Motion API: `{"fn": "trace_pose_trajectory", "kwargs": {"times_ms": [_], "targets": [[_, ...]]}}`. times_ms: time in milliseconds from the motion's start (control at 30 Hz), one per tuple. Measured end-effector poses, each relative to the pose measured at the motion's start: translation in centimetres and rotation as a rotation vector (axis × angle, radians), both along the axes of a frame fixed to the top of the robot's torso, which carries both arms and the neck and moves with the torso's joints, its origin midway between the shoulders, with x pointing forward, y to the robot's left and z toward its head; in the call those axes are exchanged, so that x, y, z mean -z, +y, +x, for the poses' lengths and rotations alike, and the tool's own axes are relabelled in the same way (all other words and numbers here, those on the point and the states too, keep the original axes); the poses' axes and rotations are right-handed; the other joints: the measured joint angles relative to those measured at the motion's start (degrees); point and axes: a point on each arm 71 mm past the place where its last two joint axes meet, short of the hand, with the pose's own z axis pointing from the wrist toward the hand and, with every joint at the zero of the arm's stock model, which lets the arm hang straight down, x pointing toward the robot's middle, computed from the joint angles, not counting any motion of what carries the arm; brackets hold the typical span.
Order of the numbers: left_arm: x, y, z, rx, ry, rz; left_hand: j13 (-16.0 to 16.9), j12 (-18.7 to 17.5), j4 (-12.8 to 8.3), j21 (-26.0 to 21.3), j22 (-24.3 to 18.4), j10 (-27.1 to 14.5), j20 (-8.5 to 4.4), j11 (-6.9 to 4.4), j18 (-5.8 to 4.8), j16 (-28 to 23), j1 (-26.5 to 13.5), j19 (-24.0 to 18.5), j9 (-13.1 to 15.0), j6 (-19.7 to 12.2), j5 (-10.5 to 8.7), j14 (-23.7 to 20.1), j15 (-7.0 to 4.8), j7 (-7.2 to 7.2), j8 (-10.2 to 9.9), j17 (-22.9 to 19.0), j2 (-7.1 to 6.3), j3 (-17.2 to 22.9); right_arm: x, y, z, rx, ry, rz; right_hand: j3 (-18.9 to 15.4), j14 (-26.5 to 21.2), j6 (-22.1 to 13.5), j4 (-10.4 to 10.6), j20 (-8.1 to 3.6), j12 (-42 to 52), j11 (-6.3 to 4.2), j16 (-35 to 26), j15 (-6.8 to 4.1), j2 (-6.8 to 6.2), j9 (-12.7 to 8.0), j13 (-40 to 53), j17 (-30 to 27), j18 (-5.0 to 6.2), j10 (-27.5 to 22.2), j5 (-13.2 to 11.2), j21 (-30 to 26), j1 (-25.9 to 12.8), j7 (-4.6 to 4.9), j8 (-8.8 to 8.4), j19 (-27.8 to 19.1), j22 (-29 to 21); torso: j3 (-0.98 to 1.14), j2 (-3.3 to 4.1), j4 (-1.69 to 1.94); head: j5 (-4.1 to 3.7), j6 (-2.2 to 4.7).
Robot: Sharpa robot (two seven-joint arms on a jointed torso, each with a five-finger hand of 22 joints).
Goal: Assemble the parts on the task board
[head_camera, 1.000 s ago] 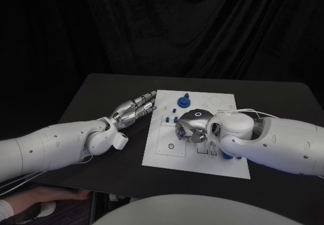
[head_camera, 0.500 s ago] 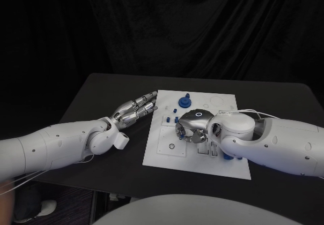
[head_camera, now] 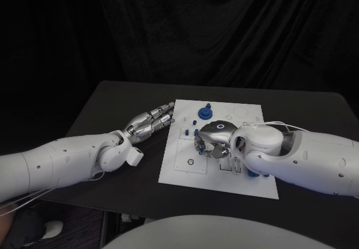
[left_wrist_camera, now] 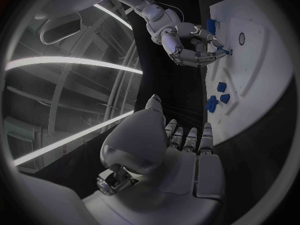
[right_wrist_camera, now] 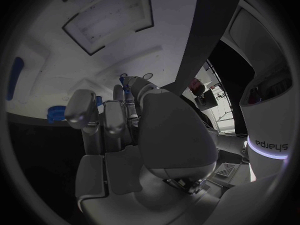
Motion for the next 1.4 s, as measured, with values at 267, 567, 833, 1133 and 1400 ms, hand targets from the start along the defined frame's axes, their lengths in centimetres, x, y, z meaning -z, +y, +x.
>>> {"fn": "trace_pose_trajectory", "kwargs": {"times_ms": [267,567,833,1133,1400], "targets": [[0.09,-0.05,-0.01,0.001,0.002,-0.001,0.0,0.0,0.0,0.0,0.0,0.0,0.0,0.0,0.0,0.0,0.0,0.0,0.0,0.0,0.22,0.0,0.0,0.0,0.0,-0.04,0.0,0.0,0.11,-0.03,0.01,0.001,0.0,0.004,0.33,0.0,-0.01,-0.33,0.0,-1.83,-0.25,0.0,0.0,0.17,0.44,-1.02,-0.06,0.0,1.89,0.0,0.0,-0.17,0.0,-0.05,0.0,-0.01,-0.01,0.0,-0.04,0.11,0.0],[0.15,-0.01,0.0,0.001,0.003,0.0,-0.05,0.0,0.0,0.0,0.01,0.0,0.0,0.0,0.0,0.0,0.0,0.0,0.0,0.0,0.22,0.0,0.0,0.0,0.0,-0.05,0.0,0.0,0.32,-0.08,0.06,0.004,-0.001,0.01,0.32,-0.21,-0.12,-0.32,0.0,-2.7,-0.39,0.0,-0.21,0.31,1.08,-1.58,-0.21,0.0,2.87,-0.01,0.0,-0.31,-0.08,0.22,0.0,-0.01,0.0,-0.01,-0.03,0.18,0.0],[0.2,0.01,0.01,0.001,0.004,0.001,-0.04,0.0,-0.16,0.0,0.01,0.0,0.0,0.0,0.0,0.0,0.0,0.0,0.0,0.0,0.22,0.0,0.0,0.0,0.0,-0.04,0.0,0.17,0.64,-0.01,0.0,0.004,-0.001,0.021,0.49,-0.21,-0.2,-0.49,0.0,-3.14,-0.39,0.0,-0.21,0.3,1.17,-1.75,-0.29,0.0,2.87,-0.01,0.0,-0.31,-0.01,0.22,0.0,-0.01,0.03,-0.01,-0.04,0.25,0.0],[0.28,0.01,0.01,0.002,0.005,0.0,-0.04,0.0,-0.16,0.0,-0.04,0.0,0.0,0.0,0.0,0.0,0.0,0.0,0.0,0.0,0.22,0.0,0.0,0.0,0.0,-0.03,0.0,0.16,0.79,0.02,-0.1,0.001,-0.003,0.035,0.33,-0.21,-0.21,-0.63,0.0,-3.14,-0.41,0.0,-0.21,0.3,1.35,-1.83,-0.29,0.0,3.27,-0.01,0.0,-0.3,-0.01,0.24,0.0,-0.02,0.03,0.01,-0.04,0.32,0.0],[0.42,0.02,-0.01,0.003,0.008,0.0,-0.04,0.0,-0.16,0.0,-0.04,0.0,0.0,0.0,0.0,0.0,0.0,0.0,0.0,0.0,0.22,0.0,0.0,0.0,0.0,-0.01,0.0,0.16,0.82,0.03,-0.18,0.0,-0.002,0.044,0.33,-0.21,-0.3,-0.63,0.0,-3.43,-0.4,0.0,-0.21,0.29,1.64,-1.93,-0.17,0.0,3.27,-0.01,0.0,-0.3,-0.1,0.46,0.0,-0.02,0.03,0.01,-0.06,0.43,0.0]]}}
